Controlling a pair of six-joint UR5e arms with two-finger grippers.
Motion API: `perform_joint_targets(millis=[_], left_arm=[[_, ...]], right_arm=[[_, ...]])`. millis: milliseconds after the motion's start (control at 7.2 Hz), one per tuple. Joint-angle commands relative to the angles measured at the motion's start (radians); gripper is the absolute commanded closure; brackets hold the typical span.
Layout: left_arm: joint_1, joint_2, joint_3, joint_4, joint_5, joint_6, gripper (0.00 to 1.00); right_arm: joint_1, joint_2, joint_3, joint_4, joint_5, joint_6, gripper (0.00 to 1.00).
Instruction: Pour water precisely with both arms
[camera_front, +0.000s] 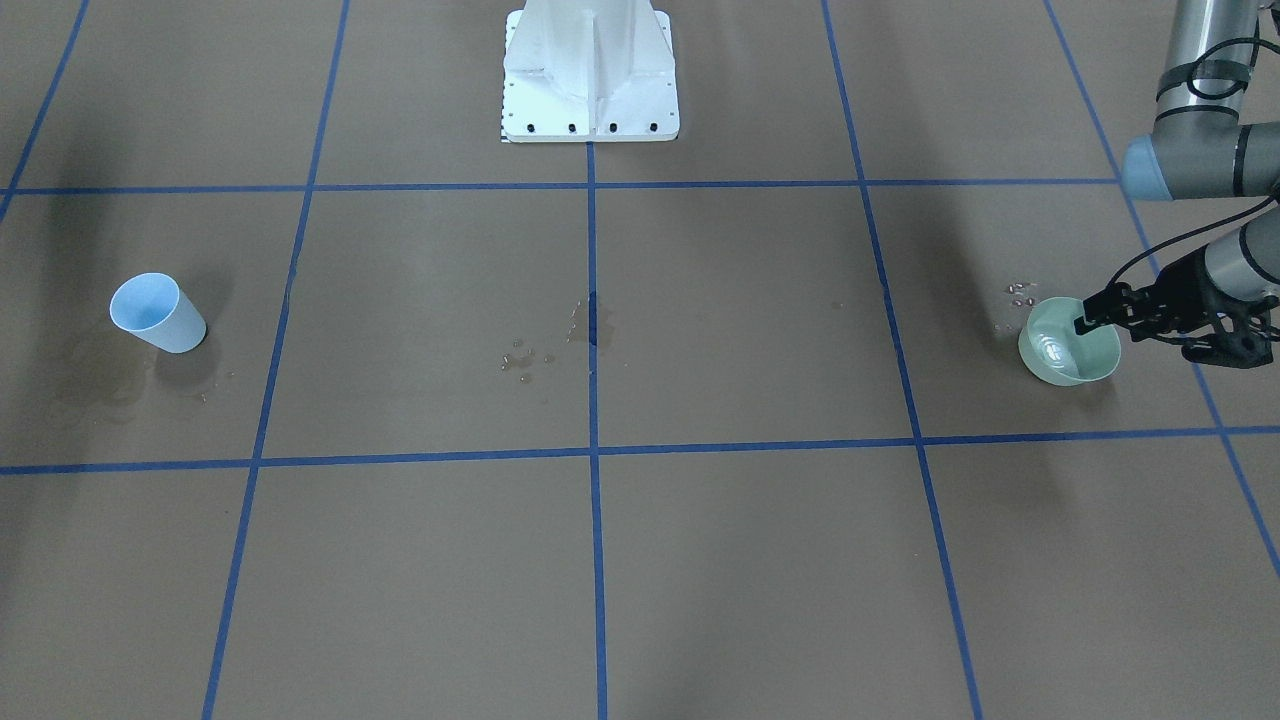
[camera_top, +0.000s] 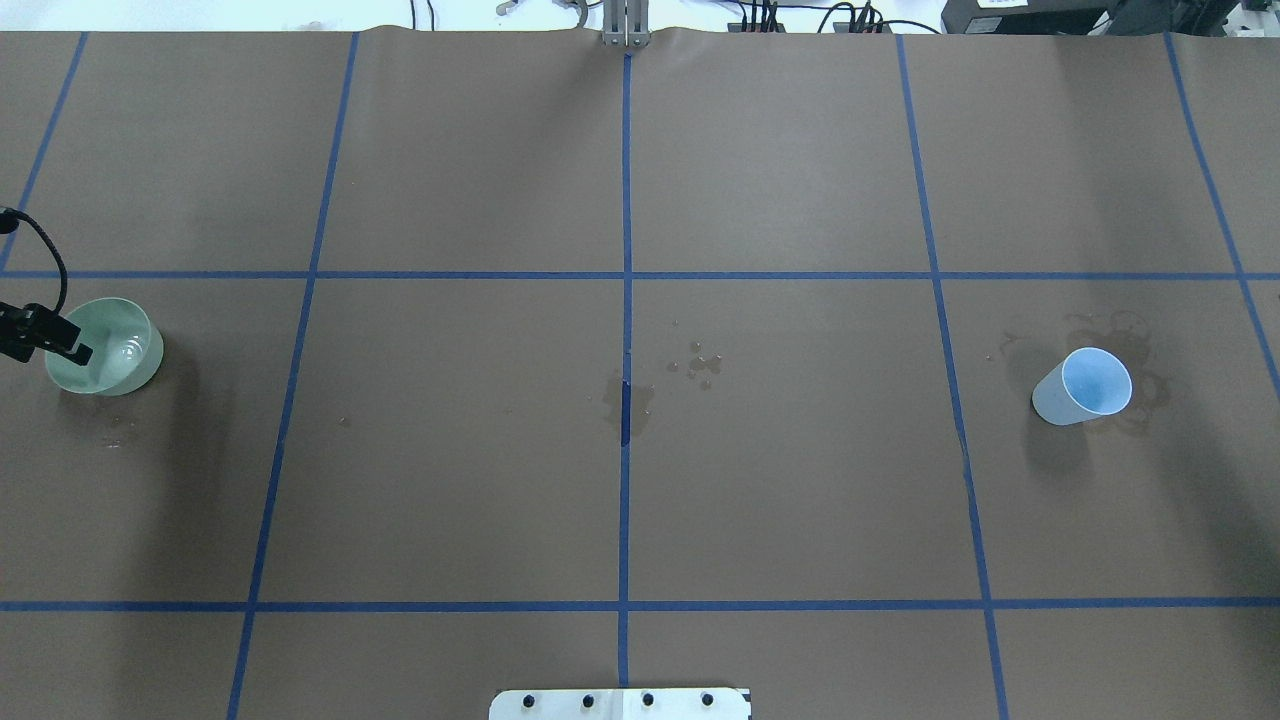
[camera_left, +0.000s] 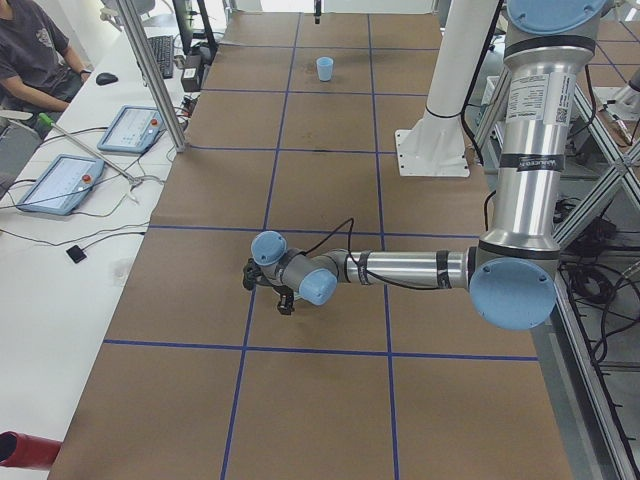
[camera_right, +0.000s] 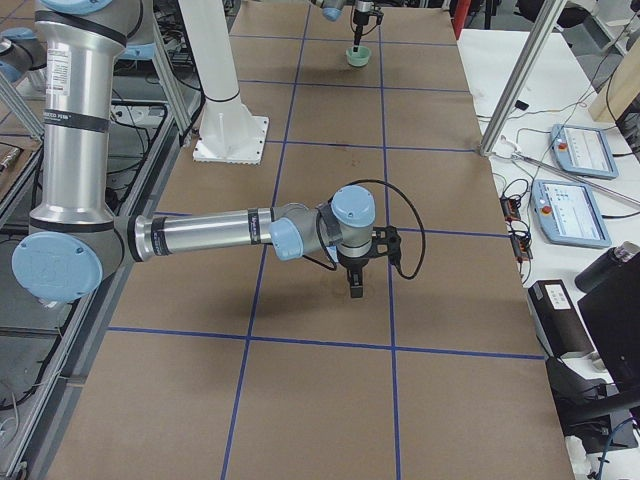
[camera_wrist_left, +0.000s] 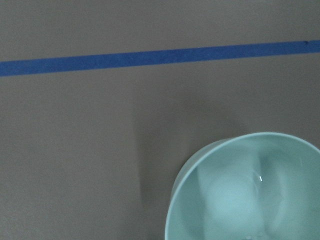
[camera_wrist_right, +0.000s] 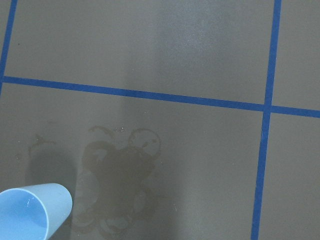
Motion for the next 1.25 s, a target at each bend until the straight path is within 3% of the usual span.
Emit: perform_joint_targets(millis=[0, 139, 278, 556, 972, 1111], left_arm=[[0.005, -0.006, 0.006, 0.001, -0.001, -0.002, 0.86], [0.008, -0.008, 0.005, 0.001, -0.001, -0.002, 1.00], [0.008, -0.026, 0.002, 0.001, -0.002, -0.020, 1.00], [0.026, -0.119, -0.085, 0.011, -0.013, -0.269, 1.00], [0.223, -0.355, -0.170, 0.014, 0.010, -0.706, 1.00], [0.315, -0.444, -0.161, 0.017, 0.081, -0.812, 1.00]], right_arm=[[-0.002, 0.000, 0.000, 0.000, 0.000, 0.000, 0.00], [-0.002, 0.000, 0.000, 0.000, 0.000, 0.000, 0.00], [-0.002, 0.000, 0.000, 0.000, -0.001, 0.000, 0.00], [-0.002, 0.002, 0.002, 0.002, -0.003, 0.000, 0.00], [-0.002, 0.000, 0.000, 0.000, -0.003, 0.000, 0.00], [-0.002, 0.000, 0.000, 0.000, -0.003, 0.000, 0.00]])
